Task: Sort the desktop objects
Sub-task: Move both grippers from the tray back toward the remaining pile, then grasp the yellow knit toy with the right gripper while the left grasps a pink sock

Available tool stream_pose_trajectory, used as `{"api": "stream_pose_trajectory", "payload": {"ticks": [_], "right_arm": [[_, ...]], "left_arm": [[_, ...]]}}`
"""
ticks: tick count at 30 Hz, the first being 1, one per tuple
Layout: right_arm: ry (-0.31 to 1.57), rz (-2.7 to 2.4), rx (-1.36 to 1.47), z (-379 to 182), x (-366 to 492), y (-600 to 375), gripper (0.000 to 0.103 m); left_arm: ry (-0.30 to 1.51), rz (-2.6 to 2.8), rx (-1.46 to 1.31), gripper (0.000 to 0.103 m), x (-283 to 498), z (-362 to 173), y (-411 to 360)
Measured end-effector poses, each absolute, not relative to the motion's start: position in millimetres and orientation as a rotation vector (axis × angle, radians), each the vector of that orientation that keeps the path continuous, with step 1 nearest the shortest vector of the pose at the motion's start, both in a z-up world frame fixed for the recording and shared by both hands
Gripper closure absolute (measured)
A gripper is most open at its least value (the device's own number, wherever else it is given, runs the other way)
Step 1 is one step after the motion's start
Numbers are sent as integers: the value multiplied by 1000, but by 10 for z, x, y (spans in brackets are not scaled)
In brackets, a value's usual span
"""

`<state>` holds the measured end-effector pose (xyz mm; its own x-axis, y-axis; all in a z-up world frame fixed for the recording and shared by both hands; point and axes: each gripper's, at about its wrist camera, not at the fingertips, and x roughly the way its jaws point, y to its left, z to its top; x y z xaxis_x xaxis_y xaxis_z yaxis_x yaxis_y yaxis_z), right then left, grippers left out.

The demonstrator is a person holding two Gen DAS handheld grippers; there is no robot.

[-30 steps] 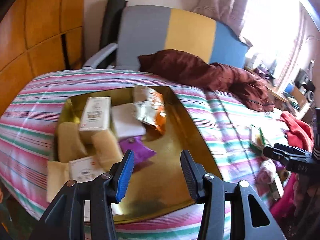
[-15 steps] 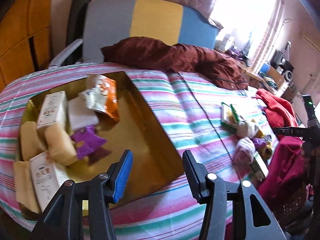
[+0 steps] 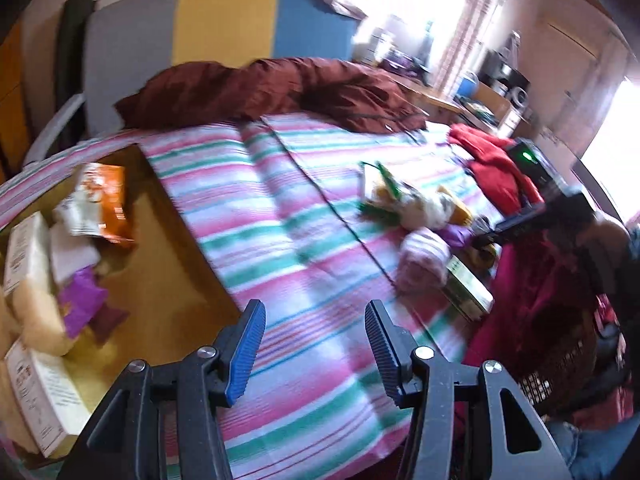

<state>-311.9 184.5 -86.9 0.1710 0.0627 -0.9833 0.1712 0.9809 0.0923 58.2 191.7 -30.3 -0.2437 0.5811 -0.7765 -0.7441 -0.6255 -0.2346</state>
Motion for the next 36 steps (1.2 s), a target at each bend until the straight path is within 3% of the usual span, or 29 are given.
{"api": "stream_pose_trajectory", "payload": {"ticks": [2,4,5,10,18,29,33,36], "right_arm": [[1422,-57,179,-909,-3115,1877,34],[1439,-36,147,-938,-3118,1921,52],[1437,-29,138,-935,-3127,1934,56],[1408,-7,142,-878,-3196,1916,65],[1408,1,166,-834,-3276,1883,55],[1387,14,194,-767,-3320,1767,51],[1384,3,230,-745,-3314,1742,38],[1363,-5,282,-716,-3342,1657,37]], "left_arm": [[237,1928,-1125,50,606,-339,1971],[238,1897,-1137,50,617,-373,2026],[238,1891,-1139,50,621,-380,2048],[240,1838,-1154,50,625,-427,2183],[240,1754,-1176,50,617,-503,2531],[194,1629,-1239,50,520,-641,3119],[190,1607,-1254,50,491,-692,3292],[186,1586,-1273,50,469,-737,3410]]}}
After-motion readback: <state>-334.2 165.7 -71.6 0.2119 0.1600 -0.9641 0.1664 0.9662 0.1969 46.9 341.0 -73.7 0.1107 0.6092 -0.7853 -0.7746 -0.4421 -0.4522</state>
